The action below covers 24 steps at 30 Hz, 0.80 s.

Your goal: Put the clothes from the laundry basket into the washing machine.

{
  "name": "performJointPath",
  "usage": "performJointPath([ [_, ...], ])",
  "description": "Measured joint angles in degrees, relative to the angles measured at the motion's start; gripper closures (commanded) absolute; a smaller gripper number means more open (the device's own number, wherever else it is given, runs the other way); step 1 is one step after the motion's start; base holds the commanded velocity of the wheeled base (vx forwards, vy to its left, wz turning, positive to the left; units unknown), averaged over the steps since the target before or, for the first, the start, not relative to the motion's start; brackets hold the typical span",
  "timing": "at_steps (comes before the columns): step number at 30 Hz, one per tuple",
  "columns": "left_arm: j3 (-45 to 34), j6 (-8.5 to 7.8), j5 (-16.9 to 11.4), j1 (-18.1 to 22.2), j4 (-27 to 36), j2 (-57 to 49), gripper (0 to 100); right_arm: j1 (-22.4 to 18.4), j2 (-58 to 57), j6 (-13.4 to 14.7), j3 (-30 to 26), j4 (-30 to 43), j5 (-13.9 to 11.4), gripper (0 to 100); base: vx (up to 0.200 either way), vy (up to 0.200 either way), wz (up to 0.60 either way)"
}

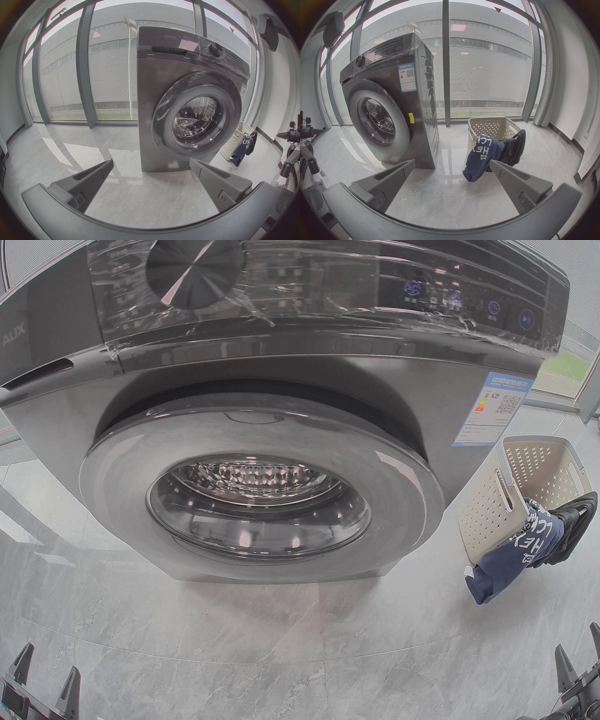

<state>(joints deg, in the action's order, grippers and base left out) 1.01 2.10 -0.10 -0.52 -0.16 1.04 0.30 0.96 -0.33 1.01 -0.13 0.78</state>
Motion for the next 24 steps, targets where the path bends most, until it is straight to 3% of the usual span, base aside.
performJointPath([
  [7, 0.0, 0.01, 0.0, 0.0, 0.0, 0.0, 0, 0.0, 0.0, 0.1, 0.0, 0.0, 0.0, 0, 0.000, 0.171, 0.00],
  [24, 0.0, 0.01, 0.0, 0.0, 0.0, 0.0, 0, 0.0, 0.0, 0.1, 0.0, 0.0, 0.0, 0, 0.000, 0.000, 0.00],
])
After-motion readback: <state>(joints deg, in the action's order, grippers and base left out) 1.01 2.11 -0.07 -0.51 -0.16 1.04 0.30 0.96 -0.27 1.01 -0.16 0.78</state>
